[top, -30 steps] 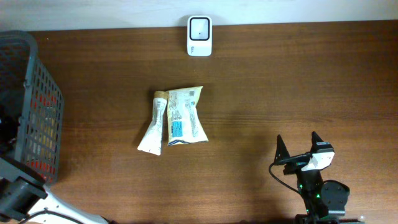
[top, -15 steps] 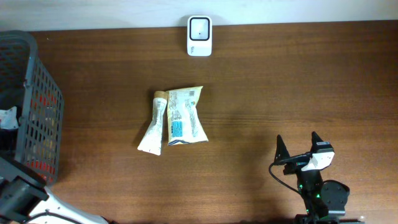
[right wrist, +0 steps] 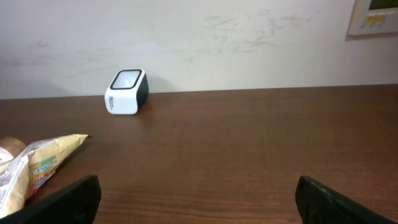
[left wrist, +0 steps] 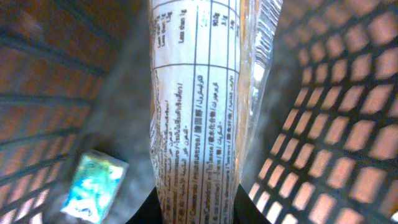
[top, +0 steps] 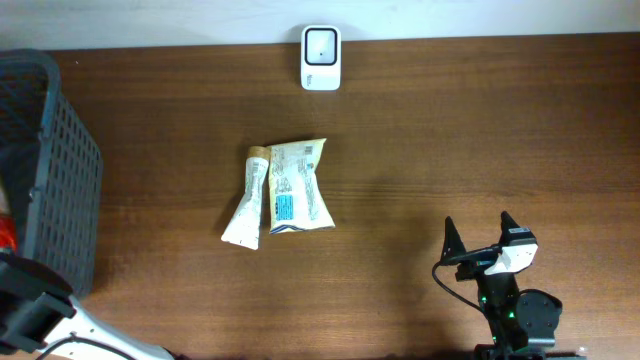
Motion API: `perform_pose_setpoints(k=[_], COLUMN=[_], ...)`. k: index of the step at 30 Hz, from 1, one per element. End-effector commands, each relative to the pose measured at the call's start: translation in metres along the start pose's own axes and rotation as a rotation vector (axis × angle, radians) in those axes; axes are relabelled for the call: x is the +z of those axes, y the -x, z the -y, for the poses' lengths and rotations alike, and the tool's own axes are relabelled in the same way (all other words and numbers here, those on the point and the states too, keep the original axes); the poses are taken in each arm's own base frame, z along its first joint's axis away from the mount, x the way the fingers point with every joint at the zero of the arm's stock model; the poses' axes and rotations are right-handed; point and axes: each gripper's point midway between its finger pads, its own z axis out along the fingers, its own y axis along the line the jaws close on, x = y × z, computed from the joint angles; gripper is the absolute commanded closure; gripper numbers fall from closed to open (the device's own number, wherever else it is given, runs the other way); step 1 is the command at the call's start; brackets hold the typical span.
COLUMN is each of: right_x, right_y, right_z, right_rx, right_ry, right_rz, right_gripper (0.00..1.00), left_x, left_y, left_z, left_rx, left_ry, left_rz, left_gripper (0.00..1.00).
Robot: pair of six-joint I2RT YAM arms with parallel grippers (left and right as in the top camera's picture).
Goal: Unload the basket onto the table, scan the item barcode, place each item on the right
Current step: 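Grasp an orange-and-tan long package in the basket with the left gripper, then lay the orange package left of the tan package on the table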
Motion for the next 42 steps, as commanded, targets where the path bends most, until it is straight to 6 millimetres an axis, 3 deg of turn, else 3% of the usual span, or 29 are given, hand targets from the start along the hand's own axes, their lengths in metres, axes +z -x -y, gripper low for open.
perform_pose_setpoints(k=[1, 4, 6, 7, 8, 9, 10, 11, 13, 17, 18, 21, 22, 23, 24, 25, 26, 28, 31, 33, 36, 37, 38, 39, 41, 42], right_x=[0.0, 0.0, 0.0, 0.0, 0.0, 0.0, 0.0, 0.0, 0.0, 0.0, 0.0, 0.0, 0.0, 0.0, 0.0, 0.0, 0.0, 0.0, 0.0, 0.0, 0.0, 0.0, 0.0, 0.0, 0.0, 0.0], right_y=[-0.003, -0.003, -0.003, -0.003, -0.003, -0.003, -0.003, -0.003, -0.003, -0.003, -0.003, -0.003, -0.003, -0.003, -0.003, -0.003, -0.003, -0.003, -0.003, -0.003, -0.003, -0.003, -0.003, -0.003, -0.003, -0.003], right_z=[-0.001, -0.001, -0.001, -0.001, -0.001, -0.001, -0.001, -0.001, -0.001, -0.001, -0.001, -0.001, -0.001, -0.001, -0.001, -0.001, -0.001, -0.001, -0.001, -0.001, -0.001, -0.001, -0.001, -0.001, -0.003, -0.004], right_rx=[0.007, 0.007, 0.007, 0.007, 0.007, 0.007, 0.007, 0.007, 0.007, 0.007, 0.007, 0.007, 0.007, 0.007, 0.007, 0.007, 0.007, 0.007, 0.007, 0.007, 0.007, 0.007, 0.007, 0.007, 0.006, 0.006], right_ry=[0.003, 0.003, 0.003, 0.003, 0.003, 0.003, 0.003, 0.003, 0.003, 0.004, 0.004, 0.004, 0.004, 0.004, 0.004, 0.004, 0.003, 0.004, 0.004, 0.004, 0.004, 0.004, 0.004, 0.004, 0.011, 0.017], right_rz=[-0.005, -0.005, -0.005, -0.005, -0.005, -0.005, -0.005, -0.005, -0.005, -0.005, -0.005, -0.005, -0.005, -0.005, -0.005, -0.005, -0.005, -0.005, -0.005, -0.005, -0.005, -0.005, -0.005, -0.005, -0.006, -0.006], right_gripper=[0.01, 0.01, 0.01, 0.01, 0.01, 0.01, 0.01, 0.01, 0.01, 0.01, 0.01, 0.01, 0.01, 0.01, 0.01, 0.01, 0.01, 0.01, 0.01, 0.01, 0.01, 0.01, 0.01, 0.01, 0.01, 0.01], left_x=[-0.11, -0.177, -0.21, -0.227, -0.236, -0.233, -0.22, -0.193, -0.146, -0.05, -0.019, 0.047, 0.075, 0.085, 0.096, 0.098, 0.094, 0.085, 0.045, -0.06, -0.149, -0.172, -0.197, -0.209, -0.214, -0.202], left_y=[0.054, 0.064, 0.06, 0.051, 0.042, 0.029, 0.016, -0.003, -0.036, -0.091, -0.106, -0.142, -0.165, -0.176, -0.194, -0.204, -0.211, -0.222, -0.189, -0.123, -0.072, -0.058, -0.038, -0.026, -0.013, -0.008], left_z=[0.043, 0.096, 0.137, 0.167, 0.196, 0.222, 0.243, 0.26, 0.279, 0.332, 0.335, 0.323, 0.314, 0.31, 0.301, 0.296, 0.297, 0.305, 0.329, 0.349, 0.33, 0.313, 0.273, 0.231, 0.156, 0.123], left_rx=[-0.087, -0.04, 0.041, 0.1, 0.149, 0.191, 0.251, 0.308, 0.405, 0.483, 0.469, 0.431, 0.407, 0.405, 0.401, 0.399, 0.392, 0.374, 0.388, 0.437, 0.483, 0.453, 0.297, 0.1, -0.159, -0.223], left_ry=[-0.108, -0.335, -0.497, -0.612, -0.697, -0.72, -0.692, -0.569, -0.308, -0.193, -0.18, -0.148, -0.129, -0.125, -0.11, -0.099, -0.117, -0.177, -0.255, -0.325, -0.232, -0.167, -0.044, 0.072, 0.265, 0.333], left_rz=[0.328, 0.493, 0.543, 0.548, 0.53, 0.48, 0.421, 0.318, 0.139, -0.126, -0.185, -0.3, -0.357, -0.382, -0.431, -0.467, -0.5, -0.554, -0.442, -0.086, 0.285, 0.387, 0.498, 0.553, 0.594, 0.565], left_gripper=[1.0, 1.0, 1.0, 1.0, 1.0, 1.0, 1.0, 1.0, 1.0, 1.0, 1.0, 1.0, 1.0, 1.0, 0.96, 0.37, 0.01, 0.01, 0.01, 0.01, 0.01, 0.01, 0.01, 0.01, 0.01, 0.01])
